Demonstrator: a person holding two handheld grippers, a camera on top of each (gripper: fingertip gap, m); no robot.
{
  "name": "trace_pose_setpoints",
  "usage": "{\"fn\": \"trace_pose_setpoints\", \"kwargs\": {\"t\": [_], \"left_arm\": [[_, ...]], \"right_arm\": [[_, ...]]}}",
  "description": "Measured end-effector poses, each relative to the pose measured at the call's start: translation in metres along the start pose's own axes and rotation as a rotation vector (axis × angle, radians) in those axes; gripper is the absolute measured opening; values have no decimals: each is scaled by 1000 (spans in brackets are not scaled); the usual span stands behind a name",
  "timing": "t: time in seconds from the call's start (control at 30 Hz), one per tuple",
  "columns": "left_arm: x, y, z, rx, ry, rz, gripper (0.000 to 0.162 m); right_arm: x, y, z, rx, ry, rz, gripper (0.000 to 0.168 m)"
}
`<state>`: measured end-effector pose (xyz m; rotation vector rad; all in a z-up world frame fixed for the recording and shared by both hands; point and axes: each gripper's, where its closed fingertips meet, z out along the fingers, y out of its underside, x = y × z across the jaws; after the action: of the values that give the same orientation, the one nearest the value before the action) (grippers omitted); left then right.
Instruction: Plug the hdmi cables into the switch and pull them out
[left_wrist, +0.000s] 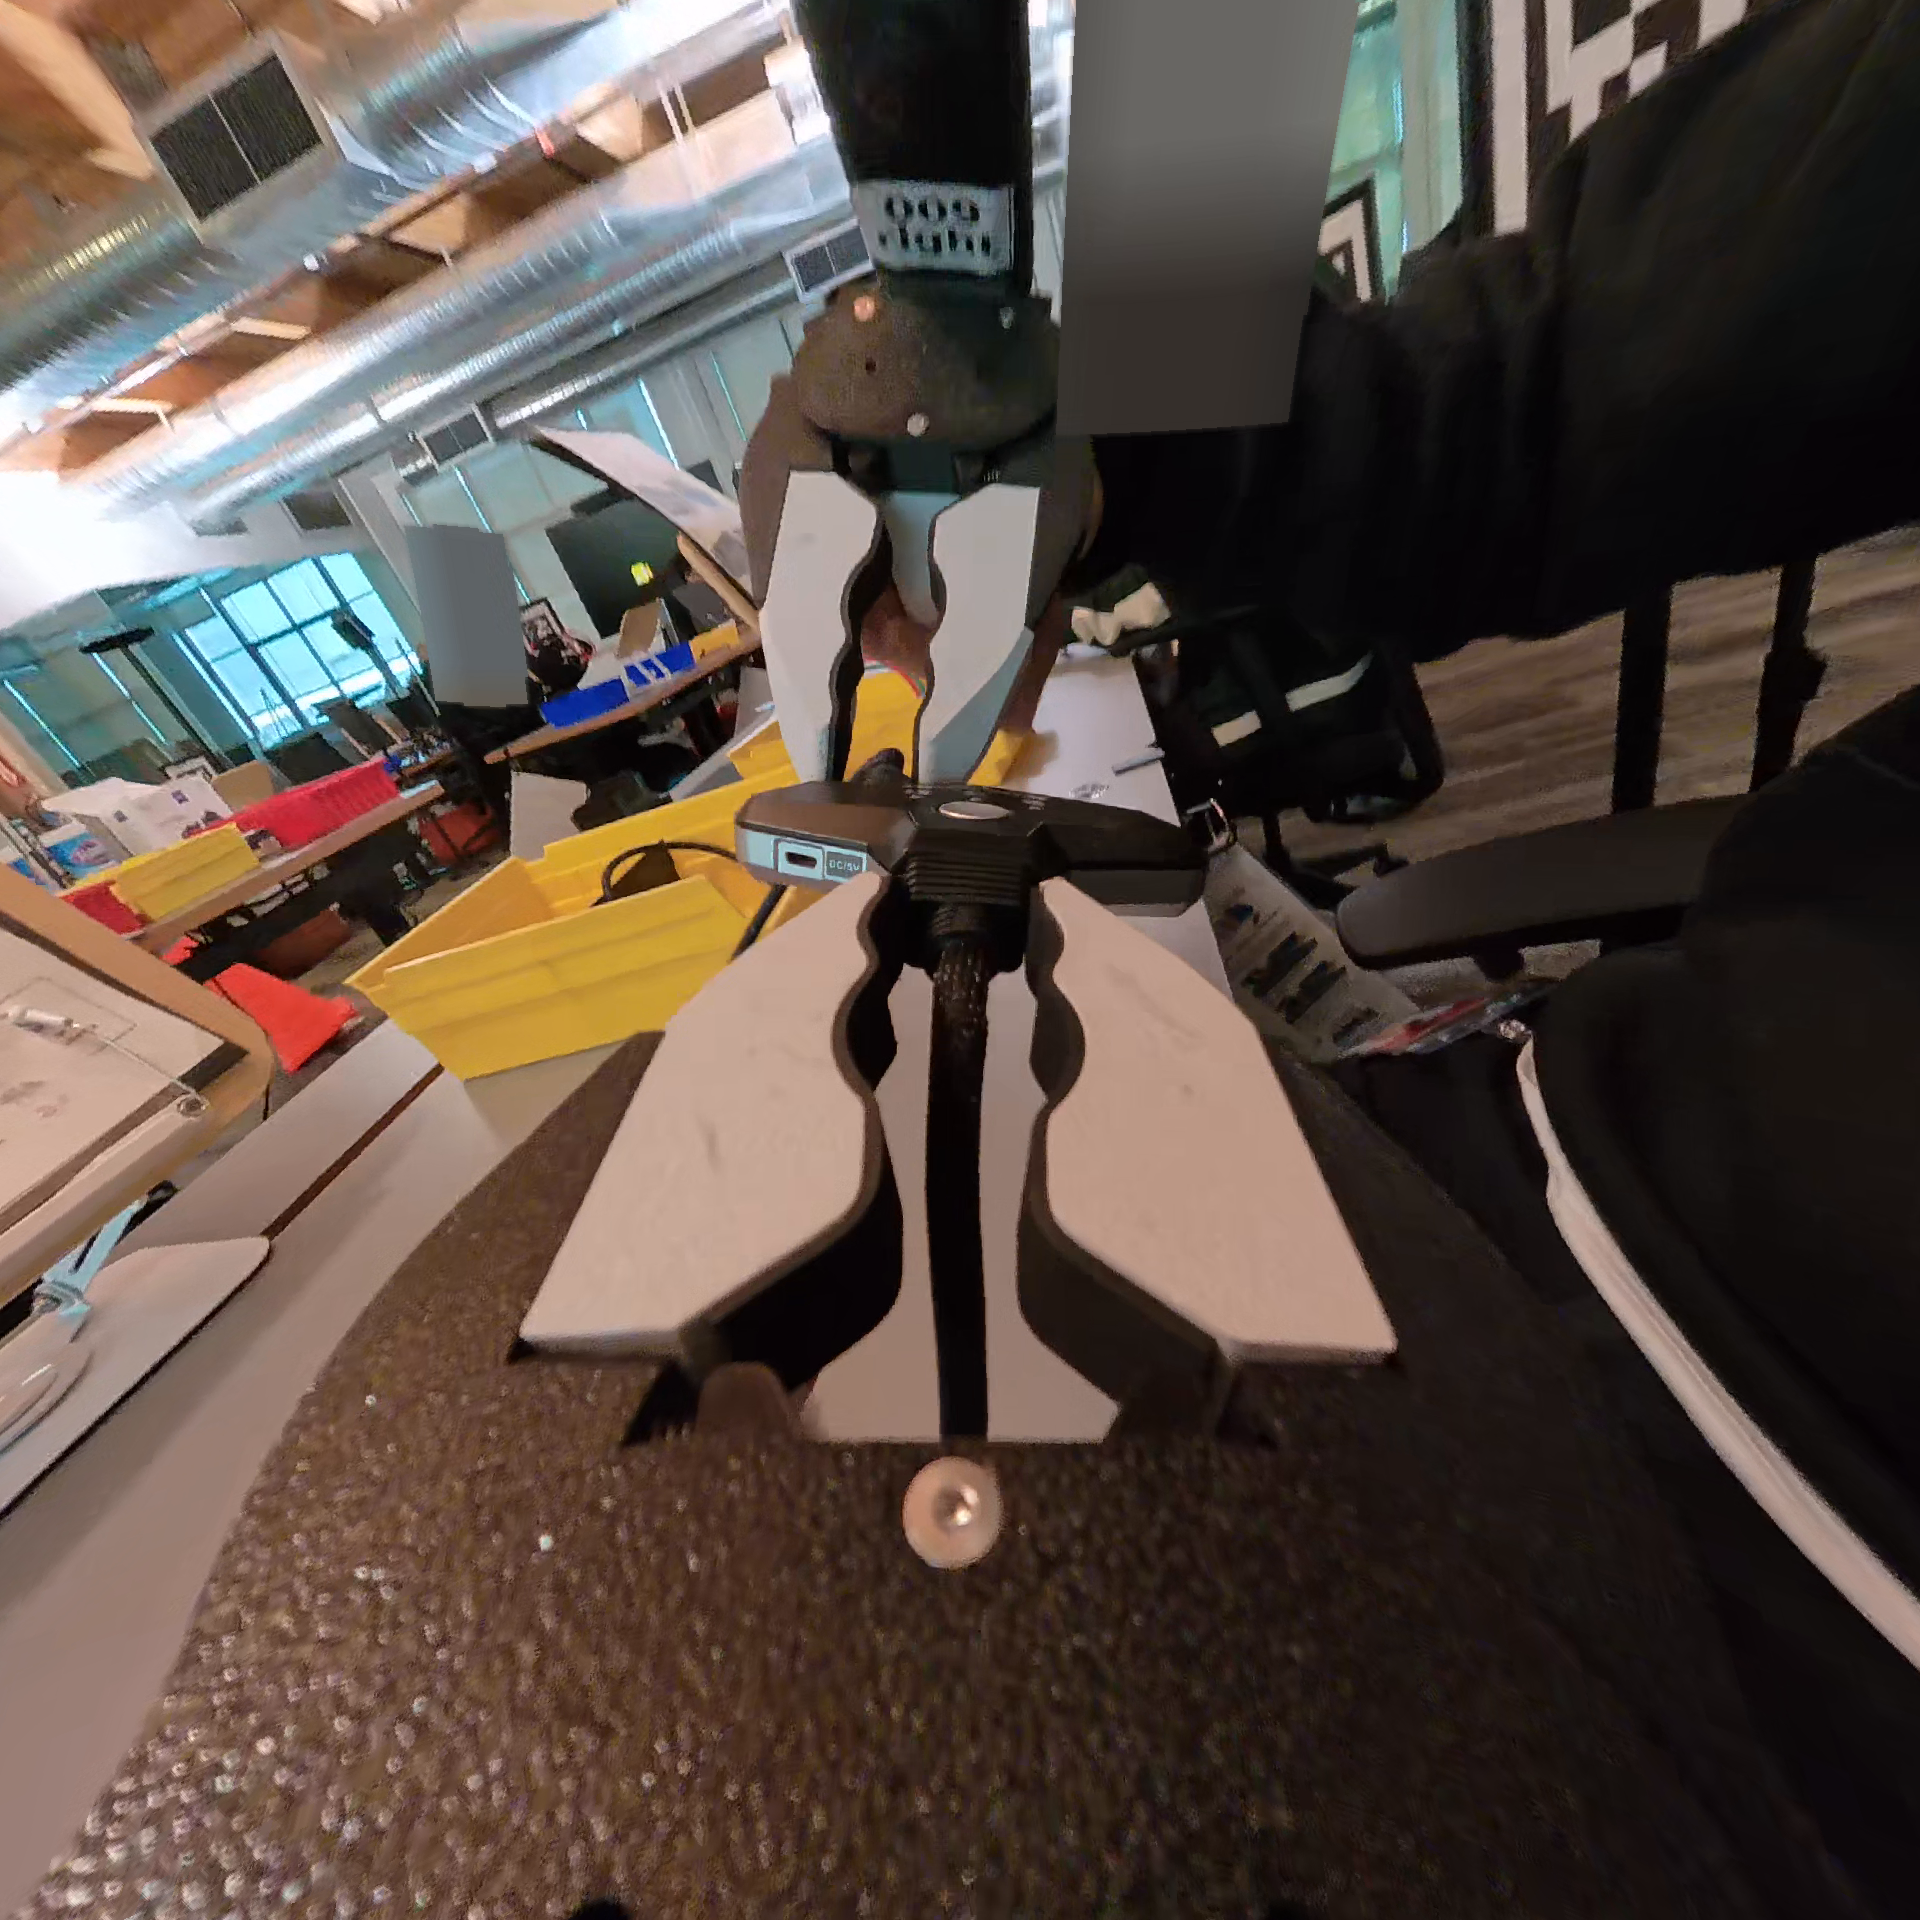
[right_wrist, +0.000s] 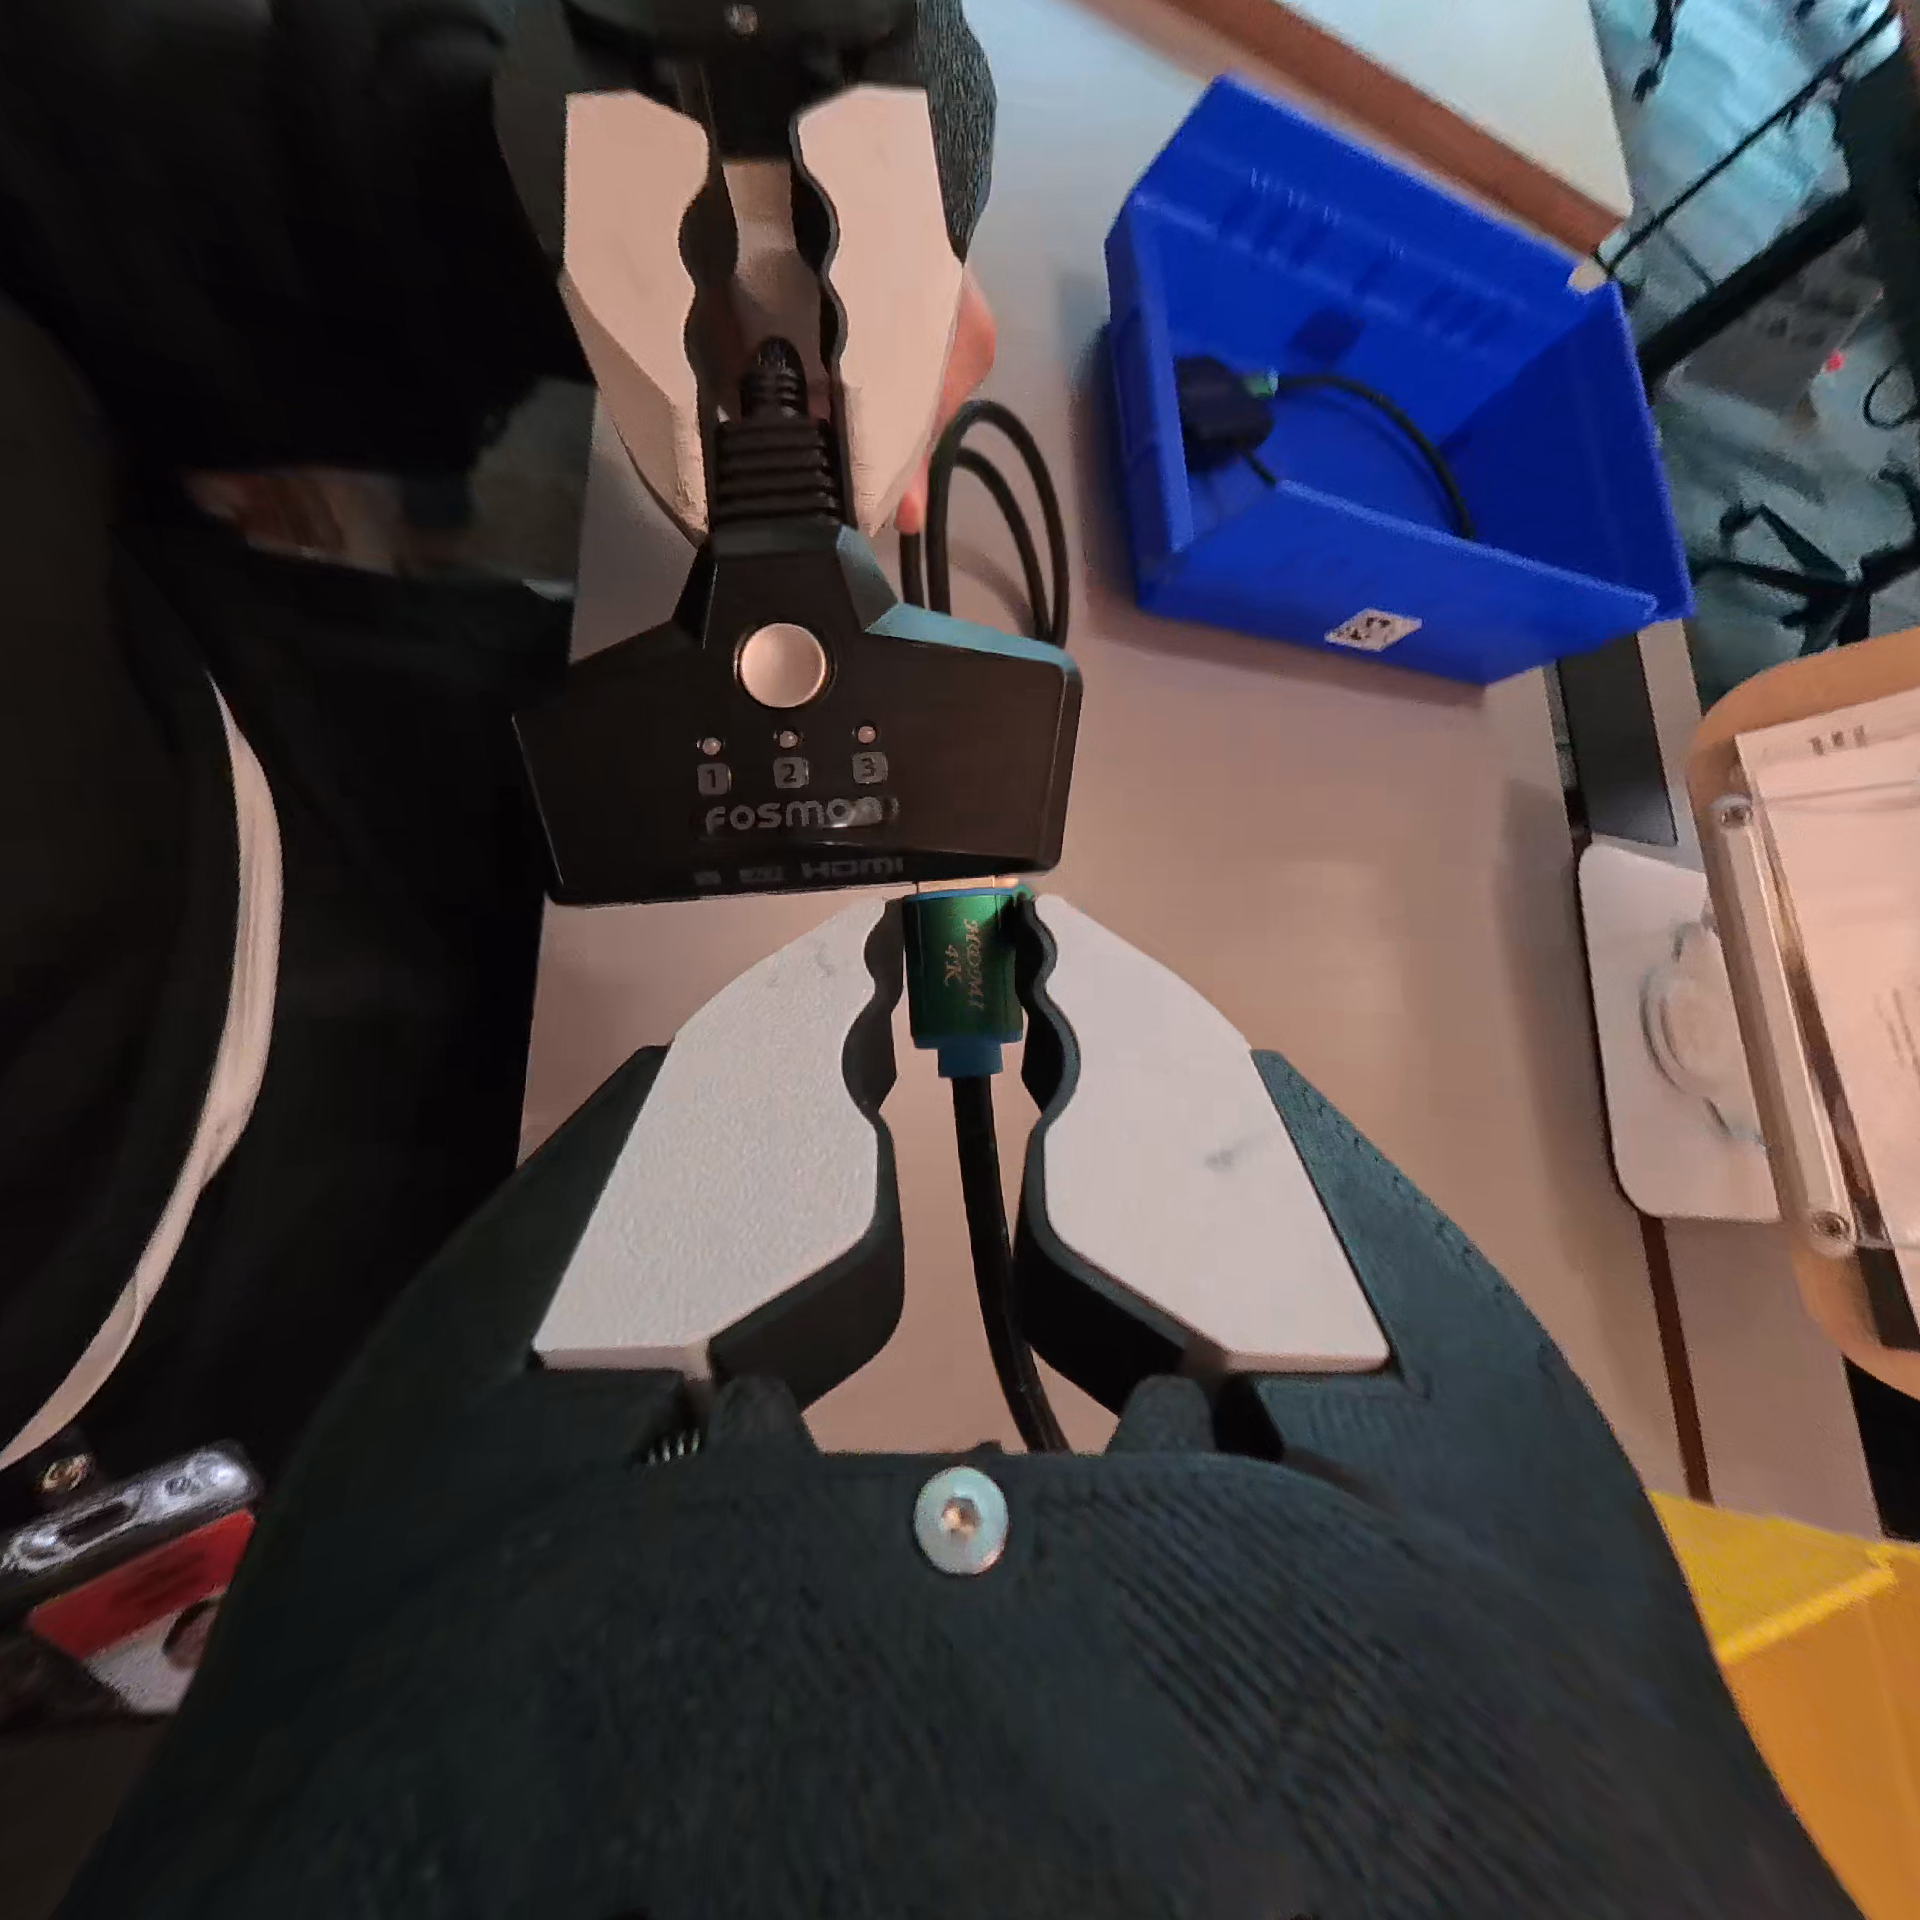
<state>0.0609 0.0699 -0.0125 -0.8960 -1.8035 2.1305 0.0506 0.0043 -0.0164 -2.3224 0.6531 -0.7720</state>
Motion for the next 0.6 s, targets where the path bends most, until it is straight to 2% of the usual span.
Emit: {"fn": "trace_pose_setpoints", "kwargs": {"t": [0.4, 0.6], "left_arm": [[1, -11, -8, 155, 41, -41, 22], [1, -13, -9, 194, 54, -64, 22]], "right_arm": [[-4, -10, 6, 206, -81, 163, 24], [-6, -11, 6, 274, -48, 181, 23]]}}
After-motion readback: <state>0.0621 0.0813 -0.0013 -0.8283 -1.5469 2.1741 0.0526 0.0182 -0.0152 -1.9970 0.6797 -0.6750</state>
